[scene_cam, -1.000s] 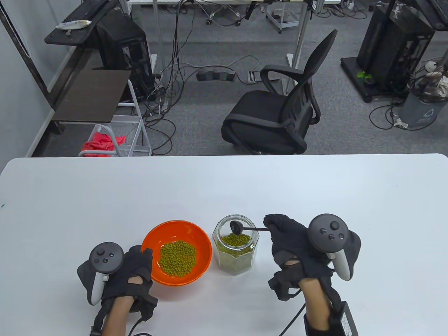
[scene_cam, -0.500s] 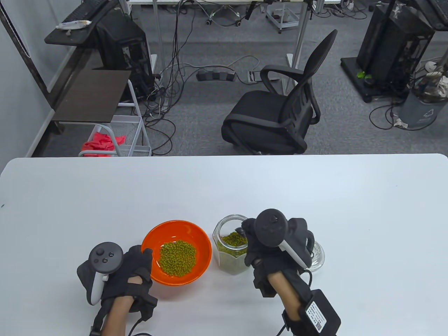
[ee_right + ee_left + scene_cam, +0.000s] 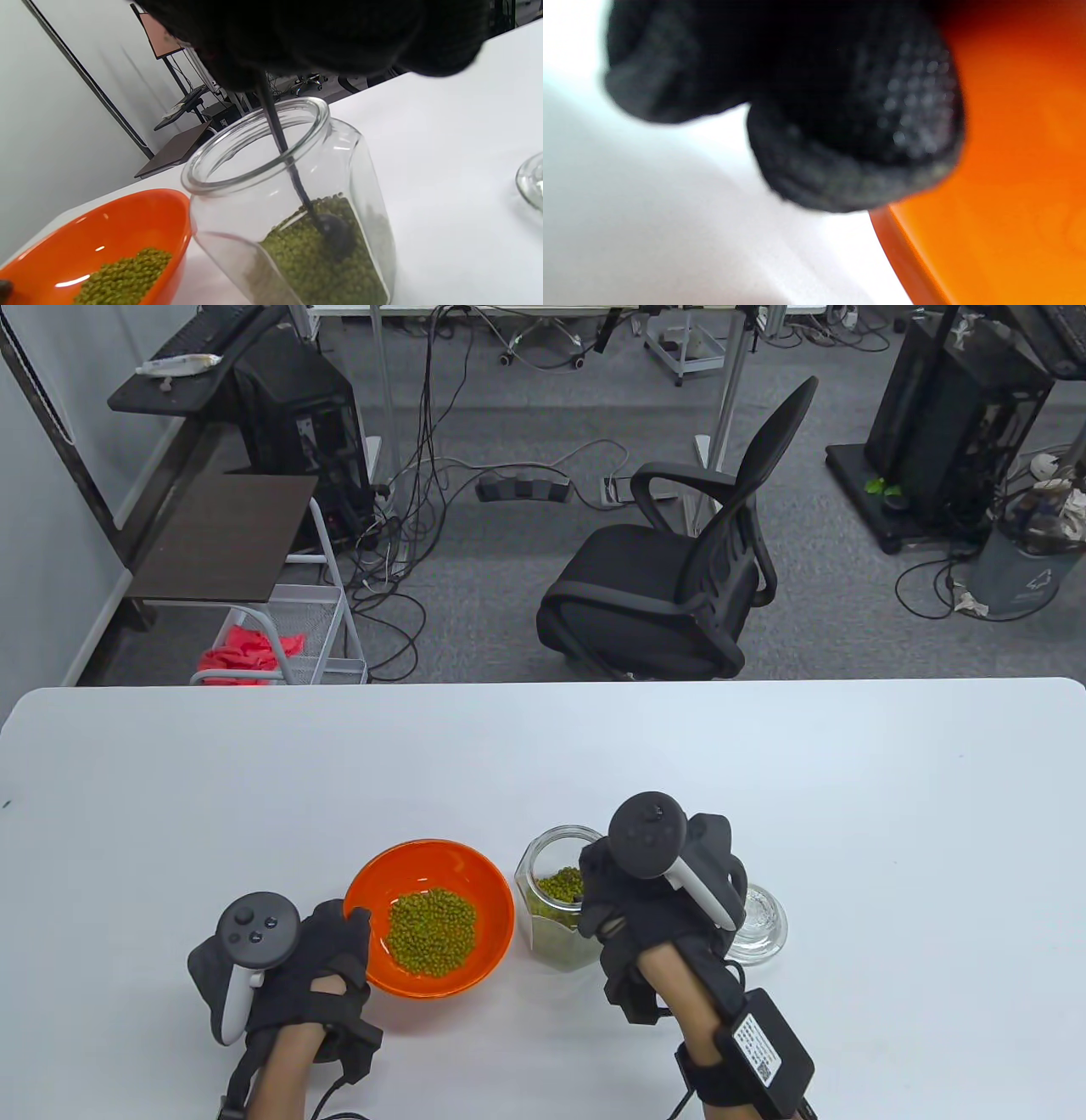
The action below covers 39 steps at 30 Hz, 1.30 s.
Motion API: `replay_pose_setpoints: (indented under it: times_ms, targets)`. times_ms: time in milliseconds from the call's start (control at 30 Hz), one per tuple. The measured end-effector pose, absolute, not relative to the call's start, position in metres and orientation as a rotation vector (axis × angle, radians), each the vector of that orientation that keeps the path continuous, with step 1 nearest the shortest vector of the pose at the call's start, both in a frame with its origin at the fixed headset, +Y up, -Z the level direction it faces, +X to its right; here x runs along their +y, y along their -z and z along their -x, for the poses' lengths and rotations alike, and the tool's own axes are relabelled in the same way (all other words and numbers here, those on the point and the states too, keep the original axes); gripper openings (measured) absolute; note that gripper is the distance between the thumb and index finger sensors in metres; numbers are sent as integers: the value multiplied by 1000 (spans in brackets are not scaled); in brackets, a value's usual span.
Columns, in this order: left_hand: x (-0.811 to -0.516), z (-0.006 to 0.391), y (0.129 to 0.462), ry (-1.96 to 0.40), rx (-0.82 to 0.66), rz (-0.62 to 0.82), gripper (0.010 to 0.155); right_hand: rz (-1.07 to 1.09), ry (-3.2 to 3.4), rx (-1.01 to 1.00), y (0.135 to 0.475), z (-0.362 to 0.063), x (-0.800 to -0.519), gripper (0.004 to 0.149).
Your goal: Portion mung beans with measuring scoop (Bowl in hand)
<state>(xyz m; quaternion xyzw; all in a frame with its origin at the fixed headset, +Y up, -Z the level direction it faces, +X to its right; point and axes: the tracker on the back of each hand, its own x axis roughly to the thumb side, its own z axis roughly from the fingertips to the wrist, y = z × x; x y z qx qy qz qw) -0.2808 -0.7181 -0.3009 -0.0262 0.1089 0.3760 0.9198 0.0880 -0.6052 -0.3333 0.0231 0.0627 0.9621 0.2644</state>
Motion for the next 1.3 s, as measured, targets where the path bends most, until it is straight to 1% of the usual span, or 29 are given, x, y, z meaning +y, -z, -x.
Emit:
replay_pose_setpoints:
  times_ms: [133,267,567,800,1300]
  targets:
    - [-718,281,301,-772,224,54,53,-8,-2476,155,336,-103,-611,40]
    - [-718,281,301,-772,224,54,53,-7,-2310,224,339,-115,-624,40]
    - [-718,281,301,-772,224,54,53,67,-2000,189,339,-145,-650,40]
    - [-718,280,301,-768,226,53,53,87,-1899,191,339,-164,-657,40]
    - [-718,280,300,-773,227,52,53,126,-1724,149,333,-195,-657,40]
